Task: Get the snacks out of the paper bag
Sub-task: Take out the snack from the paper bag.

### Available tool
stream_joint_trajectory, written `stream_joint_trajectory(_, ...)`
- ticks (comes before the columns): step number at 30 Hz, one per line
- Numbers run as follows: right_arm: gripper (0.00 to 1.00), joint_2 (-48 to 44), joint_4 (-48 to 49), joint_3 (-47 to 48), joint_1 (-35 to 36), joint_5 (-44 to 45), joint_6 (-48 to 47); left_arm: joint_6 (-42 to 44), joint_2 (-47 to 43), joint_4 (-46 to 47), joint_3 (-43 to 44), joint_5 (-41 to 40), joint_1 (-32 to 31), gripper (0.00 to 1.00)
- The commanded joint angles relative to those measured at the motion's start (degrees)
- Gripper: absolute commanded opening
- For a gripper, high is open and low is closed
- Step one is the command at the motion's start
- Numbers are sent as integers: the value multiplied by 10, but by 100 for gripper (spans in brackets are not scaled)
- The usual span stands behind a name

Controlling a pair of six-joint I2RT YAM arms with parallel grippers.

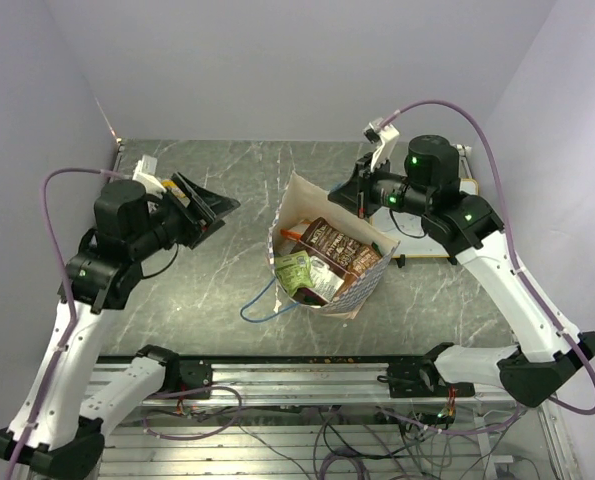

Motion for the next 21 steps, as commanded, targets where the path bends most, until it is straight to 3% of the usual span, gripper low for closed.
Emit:
stream_joint_trajectory(1,0,-23,31,2,3,-9,9,16,-1,-1,1,-68,-81,78)
stream_joint_trajectory(4,0,-28,36,10,3,-32,11,33,34,6,30,-130,-170,76)
stream_joint_trajectory(7,0,-38,74,-3,3,-116,7,47,68,10,52,-211,-272,75)
stream_joint_trajectory(13,0,-31,117,-9,4,-200,52,14,107,36,12,-306,-441,74)
stream_joint_trajectory(17,0,-42,142,-27,4,-195,76,20,122,5,21,-396,-523,72)
stream_joint_trajectory(21,0,-43,145,-27,4,-197,79,52,156,-9,25,-434,-570,69)
